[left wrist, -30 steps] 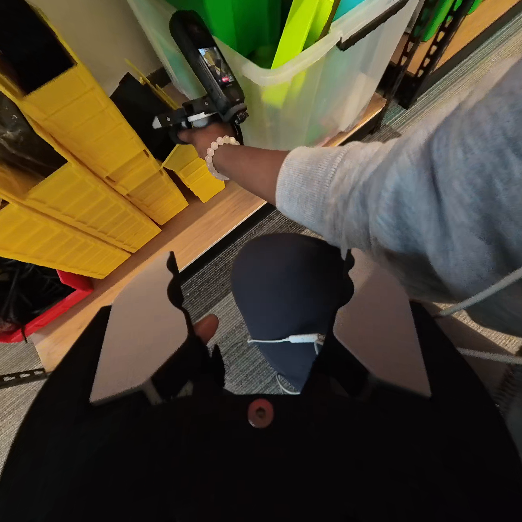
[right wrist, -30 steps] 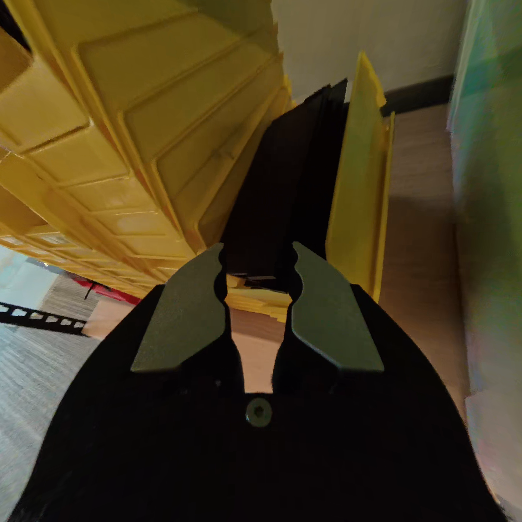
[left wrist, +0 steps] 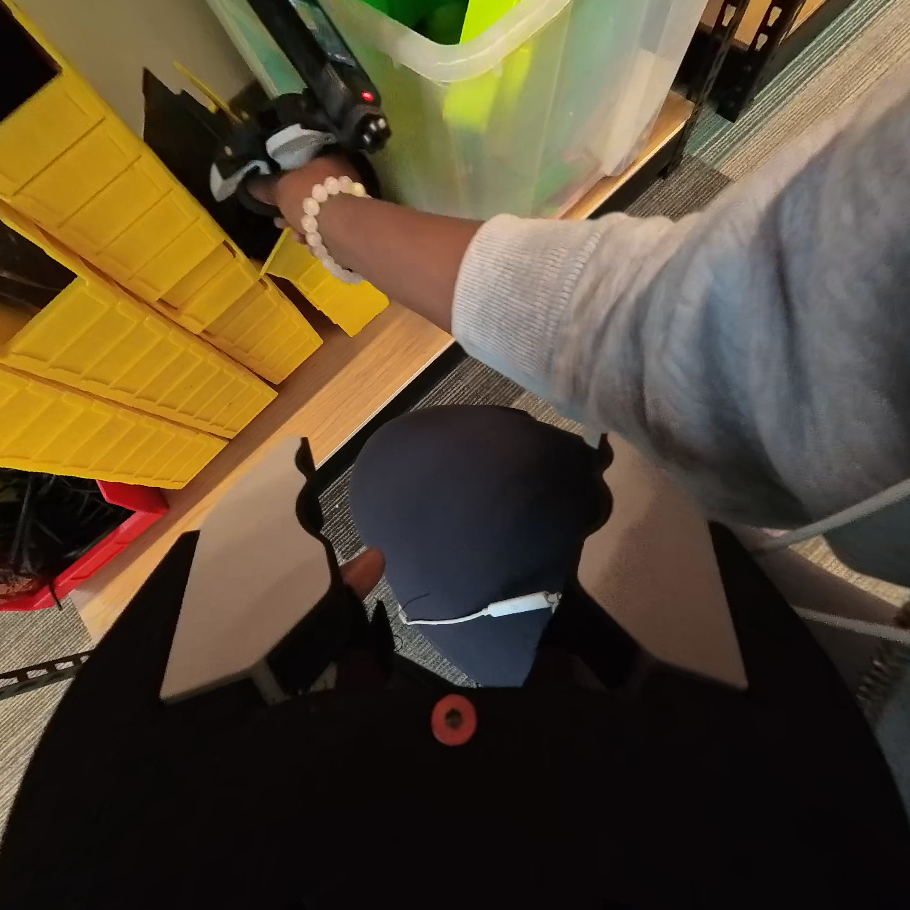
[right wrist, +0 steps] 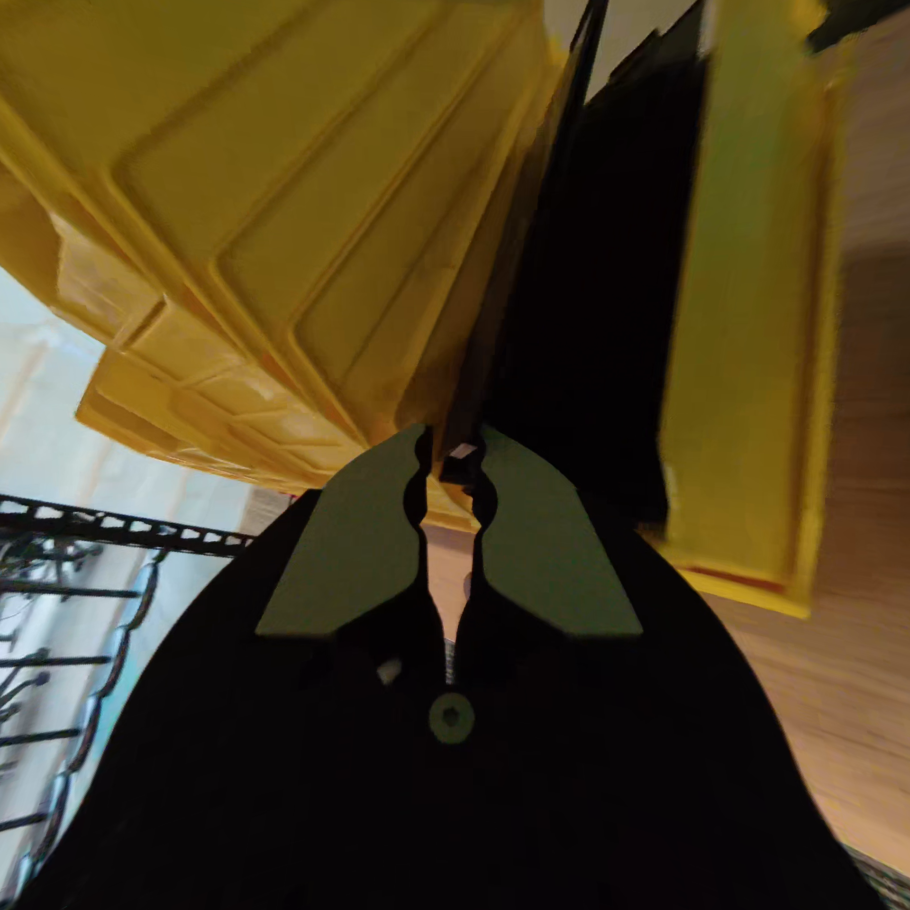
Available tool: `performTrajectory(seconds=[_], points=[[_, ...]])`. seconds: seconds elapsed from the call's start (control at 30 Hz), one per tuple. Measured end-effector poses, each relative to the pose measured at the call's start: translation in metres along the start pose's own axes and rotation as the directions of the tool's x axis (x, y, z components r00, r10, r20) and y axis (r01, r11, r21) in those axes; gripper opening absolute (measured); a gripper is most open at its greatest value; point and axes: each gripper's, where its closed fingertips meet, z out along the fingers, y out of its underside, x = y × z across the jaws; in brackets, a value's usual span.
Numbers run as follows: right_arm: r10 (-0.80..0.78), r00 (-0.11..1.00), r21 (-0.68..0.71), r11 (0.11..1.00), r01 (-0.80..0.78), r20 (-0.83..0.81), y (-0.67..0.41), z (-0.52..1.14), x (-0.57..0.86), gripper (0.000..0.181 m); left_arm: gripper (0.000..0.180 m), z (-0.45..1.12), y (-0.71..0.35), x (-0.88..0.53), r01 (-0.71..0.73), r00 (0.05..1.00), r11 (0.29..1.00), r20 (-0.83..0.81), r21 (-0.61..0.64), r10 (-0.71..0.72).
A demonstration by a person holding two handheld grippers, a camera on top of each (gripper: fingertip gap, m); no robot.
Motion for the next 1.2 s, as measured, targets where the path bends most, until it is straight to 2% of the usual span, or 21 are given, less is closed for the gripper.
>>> performTrajectory(seconds=[0.03,0.2,0.37,0.5,0.67,0.97,1.07,1.2], points=[[0.003,1.0,0.003,1.0,-0.003,-0.003,-0.003,0.004,-0.001,0.009,0.106,0.0,0.001,-0.001,-0.003,1.0,1.0,0.004,-0.001,0.003],[-0.099,0.989,0.094,0.99,0.11,-0.112,-0.023,0.003,0.007,0.0,0.105,-0.003,0.006,-0.009,0.02,0.999,1.0,0.031,-0.005,-0.02],[-0.2,0.963,0.17,0.958,0.231,-0.184,-0.022,-0.038,-0.007,0.0,0.106,-0.012,-0.003,-0.009,0.039,0.999,0.999,0.024,-0.017,-0.038],[-0.275,0.922,0.096,0.946,0.31,-0.271,-0.009,-0.09,-0.039,0.0,0.105,-0.062,-0.045,-0.003,0.055,0.998,0.998,-0.017,-0.02,-0.055],[-0.393,0.868,-0.056,0.917,0.396,-0.304,0.011,-0.169,-0.105,0.0,0.105,-0.144,-0.104,-0.02,0.112,0.993,0.994,0.027,0.016,-0.112],[-0.656,0.74,-0.378,0.729,0.571,-0.148,0.007,-0.339,-0.274,0.001,0.105,-0.382,-0.224,-0.037,0.158,0.97,0.982,0.173,0.1,-0.173],[-0.693,0.716,-0.416,0.676,0.608,-0.08,0.007,-0.4,-0.344,0.001,0.105,-0.479,-0.259,-0.036,0.162,0.948,0.975,0.251,0.151,-0.196],[-0.772,0.631,-0.341,0.576,0.743,0.07,0.007,-0.468,-0.458,0.001,0.105,-0.603,-0.267,-0.019,0.154,0.869,0.968,0.439,0.2,-0.229]])
